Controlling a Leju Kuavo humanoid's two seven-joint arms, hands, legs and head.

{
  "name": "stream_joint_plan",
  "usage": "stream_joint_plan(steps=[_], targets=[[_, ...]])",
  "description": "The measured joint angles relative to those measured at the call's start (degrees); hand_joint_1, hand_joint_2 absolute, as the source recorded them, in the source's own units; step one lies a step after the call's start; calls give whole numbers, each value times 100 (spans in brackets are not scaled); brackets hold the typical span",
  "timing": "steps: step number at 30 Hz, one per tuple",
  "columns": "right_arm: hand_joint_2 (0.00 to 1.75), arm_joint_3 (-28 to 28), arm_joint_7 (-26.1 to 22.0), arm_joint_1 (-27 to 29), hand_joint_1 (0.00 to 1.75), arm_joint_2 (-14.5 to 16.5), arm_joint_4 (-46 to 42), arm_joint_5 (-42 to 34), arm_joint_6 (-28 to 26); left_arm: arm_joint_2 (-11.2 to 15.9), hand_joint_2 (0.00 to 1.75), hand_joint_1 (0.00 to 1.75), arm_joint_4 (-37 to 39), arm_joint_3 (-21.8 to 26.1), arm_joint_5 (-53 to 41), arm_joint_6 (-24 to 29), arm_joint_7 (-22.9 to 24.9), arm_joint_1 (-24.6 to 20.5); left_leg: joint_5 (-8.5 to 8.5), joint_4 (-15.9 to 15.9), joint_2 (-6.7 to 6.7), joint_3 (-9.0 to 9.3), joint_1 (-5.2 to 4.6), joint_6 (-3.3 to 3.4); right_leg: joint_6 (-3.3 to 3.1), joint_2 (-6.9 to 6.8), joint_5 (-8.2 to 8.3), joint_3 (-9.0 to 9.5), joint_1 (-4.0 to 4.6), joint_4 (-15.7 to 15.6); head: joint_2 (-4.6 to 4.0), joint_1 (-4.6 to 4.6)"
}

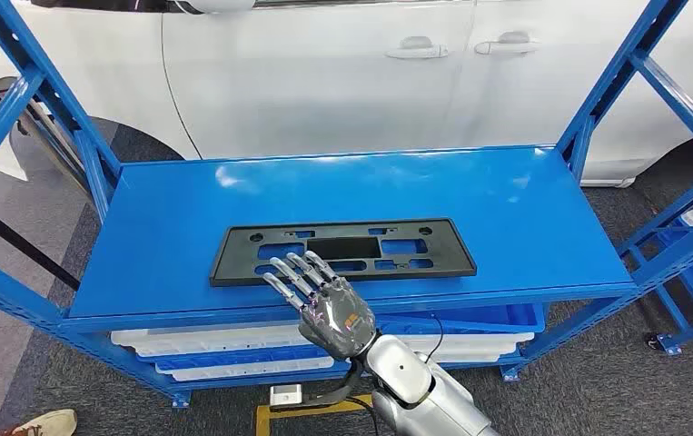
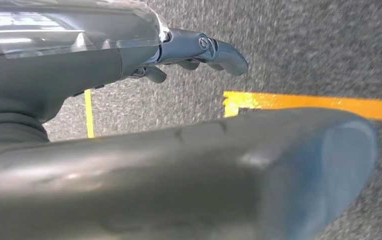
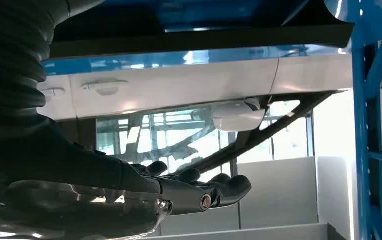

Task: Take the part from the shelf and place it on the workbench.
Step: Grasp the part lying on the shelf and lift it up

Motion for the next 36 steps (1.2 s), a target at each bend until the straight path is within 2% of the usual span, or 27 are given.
stream_joint_plan(steps=[1,2,4,6,8,10,12,13,14,15,17,18,19,20,22,24,25,27,28,29,30,31,32,33,34,36], targets=[[175,11,9,-61,0,25,71,-11,-2,-1,0,0,0,-4,-2,-2,-5,-1,-10,11,0,3,4,-15,-2,-4,134,125,-4,-268,0,0],[175,22,20,-113,0,46,137,-23,-5,-2,0,0,1,-7,-4,-3,-10,-2,-19,19,-1,4,3,-28,-8,-6,194,213,-6,-460,0,0],[175,63,66,-312,0,140,414,-75,-29,-4,0,0,1,-16,-16,-5,-35,-10,-46,52,-1,-7,-7,-90,-57,-4,369,451,9,-1005,0,0],[175,90,108,-445,0,214,674,-110,-84,-3,0,0,1,-20,-37,-4,-53,-13,-48,52,1,-18,-11,-160,-130,6,349,469,46,-1086,0,0],[175,105,147,-547,0,274,901,-113,-130,2,0,0,1,-26,-56,-3,-60,-13,-96,119,2,-50,11,-216,-216,1,365,484,42,-1118,0,0],[175,121,196,-661,0,347,1106,-102,-146,7,0,0,1,-37,-70,-4,-64,-12,-343,552,-2,-245,24,-257,-293,-7,377,510,27,-1155,0,0],[175,133,236,-747,0,401,1292,-92,-151,5,0,0,1,-51,-89,-5,-66,-5,-694,1334,-4,-626,26,-292,-328,-8,366,517,46,-1157,0,0],[175,136,251,-767,0,416,1370,-88,-151,4,0,0,1,-58,-97,-7,-66,1,-785,1640,-4,-789,27,-303,-336,-8,361,521,58,-1155,0,0],[175,140,270,-782,0,430,1449,-81,-152,4,0,0,1,-64,-102,-7,-67,8,-766,1758,-3,-867,27,-305,-341,-6,354,527,69,-1152,0,0],[175,144,289,-801,0,448,1525,-70,-157,4,0,0,1,-69,-105,-7,-70,14,-627,1627,-3,-825,27,-297,-341,1,346,536,76,-1148,0,0],[175,150,353,-871,0,508,1690,-27,-189,7,0,0,1,-76,-107,-7,-80,15,-205,883,-4,-502,23,-255,-324,20,319,559,83,-1131,0,0],[175,155,383,-921,0,543,1778,1,-216,8,0,0,1,-79,-108,-7,-87,7,-61,503,-8,-328,13,-229,-304,30,302,560,95,-1114,0,0],[175,163,416,-971,0,574,1867,31,-245,9,0,0,1,-82,-108,-7,-92,-1,13,254,-12,-216,3,-203,-280,34,291,556,105,-1103,0,0],[175,173,454,-1018,0,601,1960,68,-278,9,0,0,1,-84,-108,-7,-95,-7,24,133,-19,-164,-10,-181,-254,35,286,549,112,-1097,0,0],[175,195,577,-1104,0,647,2163,194,-331,7,0,0,2,-85,-108,-9,-98,-7,24,113,-26,-160,-8,-135,-197,34,283,542,122,-1098,0,0],[175,211,767,-1193,0,695,2378,374,-374,4,0,0,3,-85,-109,-11,-106,-4,41,80,-23,-143,23,-77,-136,27,177,491,118,-966,0,1],[175,217,860,-1245,0,716,2485,455,-390,2,0,0,3,-85,-109,-12,-111,-9,50,63,-20,-134,39,-50,-107,24,39,386,112,-737,0,1],[175,225,1046,-1340,0,736,2705,597,-405,3,0,0,3,-85,-110,-11,-119,-17,47,62,-19,-133,35,-16,-68,21,-307,28,84,-4,0,0],[175,226,1160,-1383,19,744,2819,668,-401,3,0,0,3,-85,-110,-10,-123,-17,44,63,-19,-131,33,-10,-55,21,-429,-163,72,360,0,0],[175,226,1279,-1426,63,747,2922,729,-382,4,0,0,3,-85,-110,-10,-131,-12,40,65,-19,-125,32,-9,-48,20,-447,-280,64,560,0,0],[175,226,1397,-1480,106,749,3025,782,-351,4,0,0,3,-85,-109,-10,-141,-9,33,67,-21,-114,32,-12,-48,19,-345,-288,57,536,0,0],[175,222,1501,-1544,150,750,3118,814,-312,3,0,0,3,-85,-108,-10,-154,-5,25,70,-24,-97,32,-20,-56,17,-141,-169,51,258,0,0],[175,213,1586,-1613,175,751,3212,833,-265,2,0,0,3,-85,-107,-13,-167,-5,14,73,-28,-81,32,-32,-74,12,96,30,49,-169,0,0],[175,194,1658,-1682,175,751,3305,846,-225,-1,0,0,4,-85,-106,-15,-178,-7,0,84,-32,-72,20,-53,-99,6,271,227,60,-593,0,0],[175,166,1714,-1736,175,752,3388,857,-195,-3,0,0,4,-85,-106,-17,-185,-7,-10,90,-35,-71,13,-77,-124,1,373,363,72,-896,0,0],[175,98,1792,-1802,175,752,3517,880,-153,-4,0,0,5,-84,-106,-19,-192,-6,-16,92,-38,-80,0,-134,-169,4,390,430,103,-1084,0,0]])
